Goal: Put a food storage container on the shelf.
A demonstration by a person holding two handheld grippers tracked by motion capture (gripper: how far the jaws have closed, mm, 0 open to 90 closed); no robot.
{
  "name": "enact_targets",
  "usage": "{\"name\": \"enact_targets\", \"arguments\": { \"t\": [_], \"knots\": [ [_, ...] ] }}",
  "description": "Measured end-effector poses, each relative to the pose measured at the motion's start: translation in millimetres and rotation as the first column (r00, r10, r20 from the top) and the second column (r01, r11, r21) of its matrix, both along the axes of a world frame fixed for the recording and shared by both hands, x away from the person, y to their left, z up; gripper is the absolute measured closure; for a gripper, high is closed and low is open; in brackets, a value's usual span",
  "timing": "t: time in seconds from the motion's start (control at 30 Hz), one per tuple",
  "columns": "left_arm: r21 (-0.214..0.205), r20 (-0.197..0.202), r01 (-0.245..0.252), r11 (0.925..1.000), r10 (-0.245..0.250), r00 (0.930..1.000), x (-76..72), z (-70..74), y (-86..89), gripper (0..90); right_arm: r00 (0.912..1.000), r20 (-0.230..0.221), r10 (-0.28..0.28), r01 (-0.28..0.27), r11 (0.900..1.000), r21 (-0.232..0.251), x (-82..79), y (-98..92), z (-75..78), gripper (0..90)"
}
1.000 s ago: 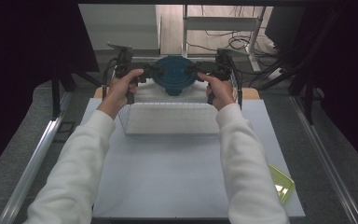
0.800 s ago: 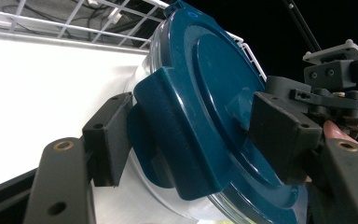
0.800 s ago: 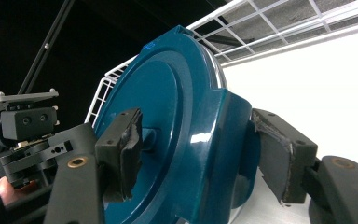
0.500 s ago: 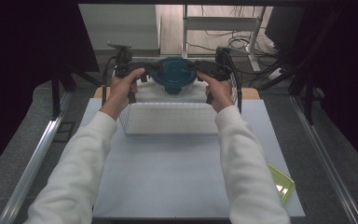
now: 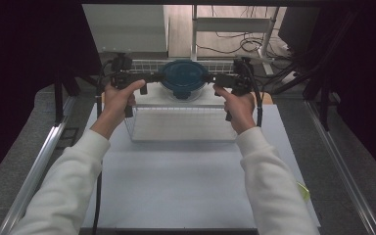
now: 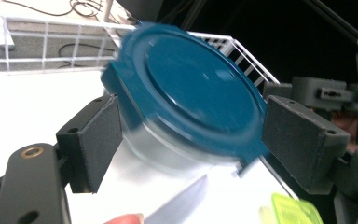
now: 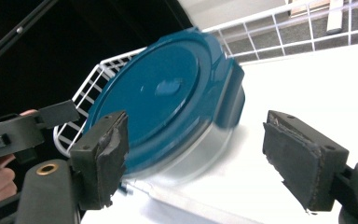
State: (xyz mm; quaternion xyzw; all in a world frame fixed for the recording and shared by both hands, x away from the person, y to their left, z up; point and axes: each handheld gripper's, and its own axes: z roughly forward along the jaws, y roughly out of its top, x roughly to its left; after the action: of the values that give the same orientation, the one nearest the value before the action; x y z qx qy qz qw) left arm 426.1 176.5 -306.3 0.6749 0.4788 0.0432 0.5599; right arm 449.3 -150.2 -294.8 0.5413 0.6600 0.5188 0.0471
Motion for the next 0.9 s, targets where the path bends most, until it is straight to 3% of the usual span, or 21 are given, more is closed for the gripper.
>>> {"name": "enact_targets", "arguments": {
  "t": [0.17, 0.27, 0.43, 0.63, 0.77, 0.9],
  "knots": [
    [0.022, -0.001, 0.032, 0.9992, -0.032, 0.9995, -19.3, -8.5, 0.5, 19.7, 0.9989, 0.025, 0.039, -0.039, 0.9992, -0.013, -21.8, -7.8, 1.8, 24.0],
    [0.045, 0.014, 0.046, 0.9979, -0.046, 0.9988, -39.4, -19.6, 2.8, 19.6, 0.9966, 0.039, 0.073, -0.072, 0.9972, -0.017, -38.4, -10.9, -2.2, 24.4],
    [0.086, 0.024, 0.071, 0.9937, -0.074, 0.9970, -71.4, -37.6, 4.6, 19.6, 0.9914, 0.041, 0.125, -0.123, 0.9916, -0.040, -65.9, -18.6, -16.2, 24.8],
    [0.113, -0.008, 0.108, 0.9877, -0.108, 0.9941, -102.6, -67.4, 4.7, 19.7, 0.9822, 0.043, 0.183, -0.182, 0.9831, -0.022, -101.1, -30.1, -40.4, 25.2],
    [0.112, -0.035, 0.125, 0.9858, -0.122, 0.9919, -119.2, -91.9, 5.3, 19.6, 0.9774, 0.038, 0.208, -0.206, 0.9772, -0.051, -123.6, -36.6, -60.0, 25.2],
    [0.147, -0.058, 0.140, 0.9792, -0.132, 0.9895, -132.7, -113.1, 1.9, 19.6, 0.9720, 0.015, 0.235, -0.230, 0.9637, -0.134, -139.7, -46.0, -79.8, 27.4]
  ]
}}
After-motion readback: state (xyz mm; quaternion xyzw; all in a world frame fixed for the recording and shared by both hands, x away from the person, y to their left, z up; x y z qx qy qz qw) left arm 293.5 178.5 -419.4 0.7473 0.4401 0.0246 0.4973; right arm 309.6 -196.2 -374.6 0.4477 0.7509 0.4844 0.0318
